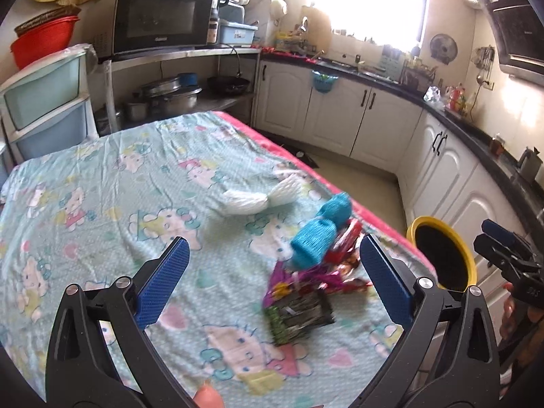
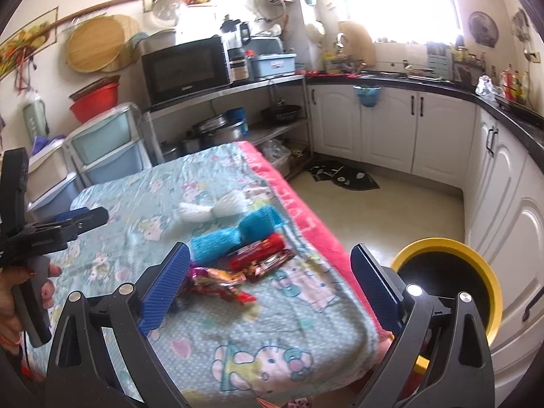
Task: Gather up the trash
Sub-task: 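Move both open tools back over the remaining snack wrappers, then grasp a small red wrapper with the right tool while the left tool grasps a dark snack wrapper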
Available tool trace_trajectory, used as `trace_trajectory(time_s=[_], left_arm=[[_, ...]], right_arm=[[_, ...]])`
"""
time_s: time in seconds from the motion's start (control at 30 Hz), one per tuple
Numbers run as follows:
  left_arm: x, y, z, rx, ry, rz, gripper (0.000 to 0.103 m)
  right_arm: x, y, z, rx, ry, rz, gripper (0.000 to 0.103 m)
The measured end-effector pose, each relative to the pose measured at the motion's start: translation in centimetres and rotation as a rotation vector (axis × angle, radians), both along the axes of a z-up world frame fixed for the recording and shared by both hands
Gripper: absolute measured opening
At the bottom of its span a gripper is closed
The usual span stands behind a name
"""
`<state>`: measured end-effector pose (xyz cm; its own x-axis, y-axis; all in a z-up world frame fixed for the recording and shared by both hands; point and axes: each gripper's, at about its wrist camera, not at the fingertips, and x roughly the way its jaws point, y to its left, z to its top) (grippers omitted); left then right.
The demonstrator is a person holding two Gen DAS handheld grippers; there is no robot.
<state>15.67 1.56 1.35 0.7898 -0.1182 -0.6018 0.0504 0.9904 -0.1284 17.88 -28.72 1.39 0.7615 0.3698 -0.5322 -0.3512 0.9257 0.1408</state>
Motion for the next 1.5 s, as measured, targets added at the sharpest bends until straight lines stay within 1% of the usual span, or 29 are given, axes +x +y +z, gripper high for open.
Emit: trace_trajectory(time_s=[0.17,0.3,0.47,0.63,0.73,0.93,1.0,1.07,1.13,1.2,1.23,1.37,1.5], left_arm=[[-0.2,1.5,-1.8,0.018,0.050,-0.002,0.092],[-0.2,2.2,-3.5,-0.015,0.089,-0.018,0.092],[0.2,2.3,-5.6,-0.033,0.146,-0.043,0.092],[0.2,1.5,-7.0,-0.021,0.164,-0.101,0.092],[0.3,0.8,-7.7,-0.015,0.180,-0.155,0.092],[0.8,-1.9,-9.3,0.097,0.227,-0.274,0.092],[0.9,-2.8,-9.7,0.123,0.230,-0.328,0.092],[1.1,-3.5,-9.9,0.132,0.230,-0.374,0.092],[1.3,-4.1,-10.0,0.137,0.221,-0.423,0.090],[1.4,-4.8,-9.9,0.171,0.210,-0.456,0.085],[1.5,-5.1,-10.0,0.179,0.208,-0.466,0.084],[2.2,-5.9,-10.2,0.168,0.222,-0.522,0.077],[2.7,-6.7,-10.8,0.168,0.230,-0.550,0.074]], right_arm=[[-0.3,2.3,-1.4,-0.038,0.026,0.061,0.093],[-0.3,3.8,-2.8,-0.069,0.057,0.093,0.093],[0.3,4.4,-4.8,-0.090,0.100,0.113,0.093],[1.1,4.3,-6.4,-0.107,0.137,0.120,0.091],[1.8,4.2,-7.2,-0.109,0.162,0.128,0.088],[3.2,4.2,-8.7,-0.126,0.206,0.156,0.077],[3.7,4.4,-9.1,-0.138,0.212,0.176,0.074],[4.2,4.6,-9.3,-0.147,0.221,0.196,0.069],[4.8,4.9,-9.7,-0.148,0.230,0.225,0.065],[5.5,5.3,-10.2,-0.149,0.246,0.249,0.061],[5.8,5.3,-10.4,-0.147,0.254,0.258,0.058],[6.8,6.2,-11.0,-0.154,0.270,0.308,0.050],[7.5,7.3,-11.3,-0.176,0.266,0.357,0.045]])
